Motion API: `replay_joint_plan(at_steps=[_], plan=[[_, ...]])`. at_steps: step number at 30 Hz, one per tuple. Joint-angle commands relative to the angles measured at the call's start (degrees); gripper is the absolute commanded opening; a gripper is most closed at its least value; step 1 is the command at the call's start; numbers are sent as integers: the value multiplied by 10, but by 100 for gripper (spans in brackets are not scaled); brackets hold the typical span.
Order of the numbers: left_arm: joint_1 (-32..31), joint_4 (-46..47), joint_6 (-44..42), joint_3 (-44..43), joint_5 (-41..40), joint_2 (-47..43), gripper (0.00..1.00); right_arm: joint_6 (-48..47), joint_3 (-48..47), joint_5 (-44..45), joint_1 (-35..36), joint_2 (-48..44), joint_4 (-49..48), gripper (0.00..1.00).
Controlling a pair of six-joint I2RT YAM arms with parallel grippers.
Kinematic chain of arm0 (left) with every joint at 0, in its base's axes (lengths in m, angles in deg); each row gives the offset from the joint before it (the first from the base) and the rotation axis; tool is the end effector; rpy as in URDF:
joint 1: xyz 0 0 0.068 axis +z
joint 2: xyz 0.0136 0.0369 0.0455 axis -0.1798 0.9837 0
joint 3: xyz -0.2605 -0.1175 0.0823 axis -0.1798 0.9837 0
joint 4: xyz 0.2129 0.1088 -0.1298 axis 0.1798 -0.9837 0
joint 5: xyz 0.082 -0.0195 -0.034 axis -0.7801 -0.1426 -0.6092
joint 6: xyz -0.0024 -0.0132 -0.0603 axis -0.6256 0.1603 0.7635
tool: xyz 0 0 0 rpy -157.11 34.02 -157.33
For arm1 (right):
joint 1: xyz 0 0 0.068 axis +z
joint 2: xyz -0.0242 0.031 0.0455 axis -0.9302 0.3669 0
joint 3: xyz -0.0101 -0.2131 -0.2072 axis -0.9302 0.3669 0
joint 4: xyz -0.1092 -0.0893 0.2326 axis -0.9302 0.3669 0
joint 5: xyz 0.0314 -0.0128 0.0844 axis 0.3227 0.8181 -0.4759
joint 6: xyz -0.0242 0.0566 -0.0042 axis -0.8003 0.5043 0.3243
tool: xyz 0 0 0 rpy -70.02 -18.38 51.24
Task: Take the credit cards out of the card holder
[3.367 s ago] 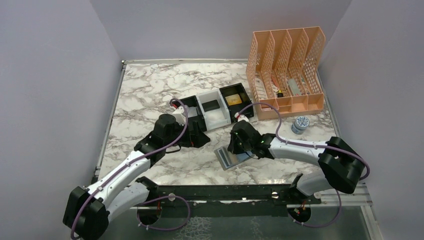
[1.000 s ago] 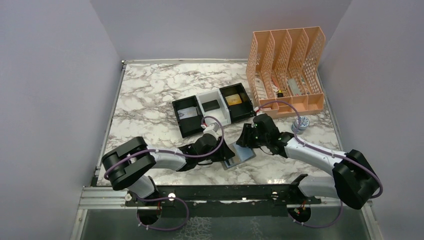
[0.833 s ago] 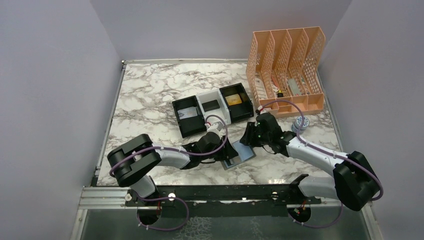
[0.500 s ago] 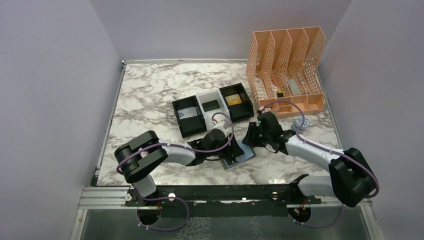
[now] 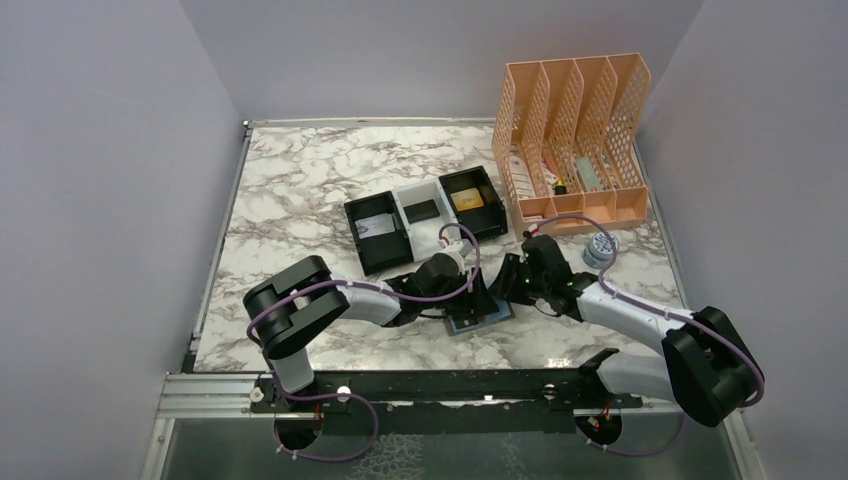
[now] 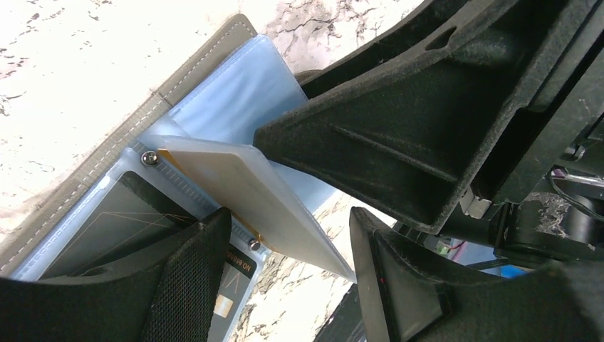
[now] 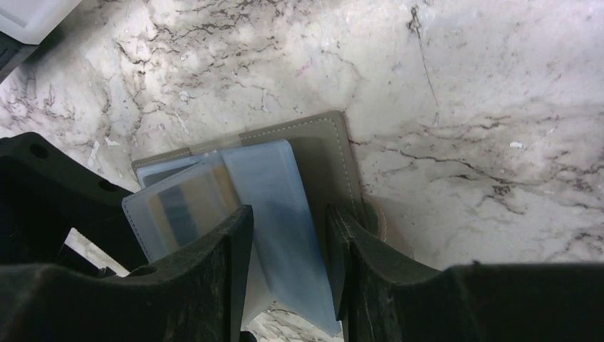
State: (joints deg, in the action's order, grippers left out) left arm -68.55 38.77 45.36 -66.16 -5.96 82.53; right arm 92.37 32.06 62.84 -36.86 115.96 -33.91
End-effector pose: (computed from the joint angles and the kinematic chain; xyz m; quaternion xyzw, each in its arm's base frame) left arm 0.1791 -0.3037 0.1500 0.0593 0.8622 -0.4576 0.2090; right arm 0.1875 0.1207 0.1582 0.0759 0.9430 0.2302 0.2281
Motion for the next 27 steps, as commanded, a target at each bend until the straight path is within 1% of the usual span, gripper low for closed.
replay_joint_plan(at_steps=[1, 4, 6, 8, 9, 11, 13, 17, 21, 24, 25, 27], plan=[[-2, 1, -14, -1, 13, -6, 65, 41, 28, -7, -1, -25, 10, 43], [-2, -14, -24, -2, 9, -12, 68, 35, 27, 44, -1, -48, 37, 44], [-2, -20, -30, -9, 15, -12, 69, 13, 14, 58, -8, -54, 54, 46], [-2, -21, -34, -14, 23, -11, 69, -11, 12, 26, -40, -55, 54, 48], [-2, -21, -35, -17, 26, -11, 70, -24, 15, 0, -63, -54, 47, 48], [-3, -21, -43, -21, 33, -12, 71, -43, 10, -21, -92, -53, 49, 49], [-3, -21, -56, -28, 46, -12, 72, -60, -1, -34, -98, -52, 53, 49], [-3, -21, -76, -47, 79, -13, 74, -63, -12, -64, -109, -59, 53, 49], [-5, -22, -86, -58, 98, -21, 76, -59, -24, -37, -109, -79, 72, 49], [-5, -24, -84, -52, 88, -42, 76, -61, -26, -14, -109, -100, 87, 49], [-4, -26, -84, -46, 79, -49, 76, -64, -25, -18, -109, -104, 86, 49], [-5, -33, -80, -31, 47, -65, 76, -75, -19, -55, -109, -109, 70, 47]])
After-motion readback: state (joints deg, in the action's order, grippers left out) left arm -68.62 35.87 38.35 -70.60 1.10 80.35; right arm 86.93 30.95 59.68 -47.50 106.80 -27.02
